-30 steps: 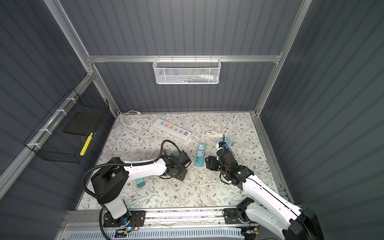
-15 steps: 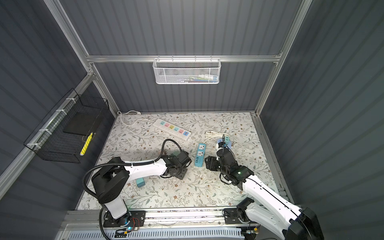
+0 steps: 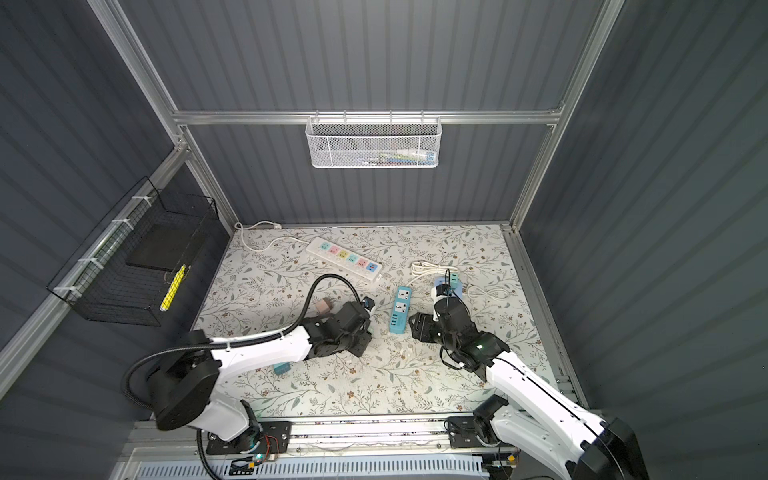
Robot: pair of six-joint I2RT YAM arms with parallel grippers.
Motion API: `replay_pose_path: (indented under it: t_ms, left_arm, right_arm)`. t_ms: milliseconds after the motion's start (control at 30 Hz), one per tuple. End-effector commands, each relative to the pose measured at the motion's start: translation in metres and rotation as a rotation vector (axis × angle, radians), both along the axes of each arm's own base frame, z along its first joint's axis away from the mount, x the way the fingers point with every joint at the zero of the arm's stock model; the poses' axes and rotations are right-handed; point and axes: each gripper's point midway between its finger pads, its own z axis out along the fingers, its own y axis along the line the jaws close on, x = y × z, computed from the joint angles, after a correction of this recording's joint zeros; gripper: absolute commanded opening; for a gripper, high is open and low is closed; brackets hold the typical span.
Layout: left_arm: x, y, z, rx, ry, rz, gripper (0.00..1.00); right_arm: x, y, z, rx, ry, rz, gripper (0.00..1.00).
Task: Insert the plug
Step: 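Lift the mint-green adapter with the left gripper while the right reaches toward it, then grasp the mint-green adapter with the right gripper while the left gripper opens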
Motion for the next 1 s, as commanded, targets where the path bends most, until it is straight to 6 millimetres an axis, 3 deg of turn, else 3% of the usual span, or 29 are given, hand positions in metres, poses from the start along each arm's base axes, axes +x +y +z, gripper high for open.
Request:
replay_pose_path:
  t_ms: [0, 133, 367, 700, 967]
  left_arm:
    - [0.005, -0.025, 0.061, -0.307, -0.258, -0.098, 0.25]
    - [-0.004, -0.012, 0.096, -0.581, -0.544, -0.126, 0.22]
    - [-0.008, -0.03, 0.108, -0.639, -0.656, -0.221, 0.14]
    - [0.0, -0.037, 0.115, -0.673, -0.768, -0.179, 0.1]
    - [0.005, -0.038, 0.121, -0.749, -0.769, -0.127, 0.11]
  right_arm:
    - [-0.005, 0.005, 0.017, 0.014, -0.03, 0.063, 0.67]
    - [-0.009, 0.008, 0.036, 0.009, -0.051, 0.109, 0.61]
    - [-0.019, 0.038, 0.046, 0.045, 0.03, 0.289, 0.42]
    - [-0.012, 0.068, 0.086, 0.143, -0.125, 0.316, 0.51]
    - [-0.002, 0.09, 0.077, 0.066, -0.118, 0.344, 0.52]
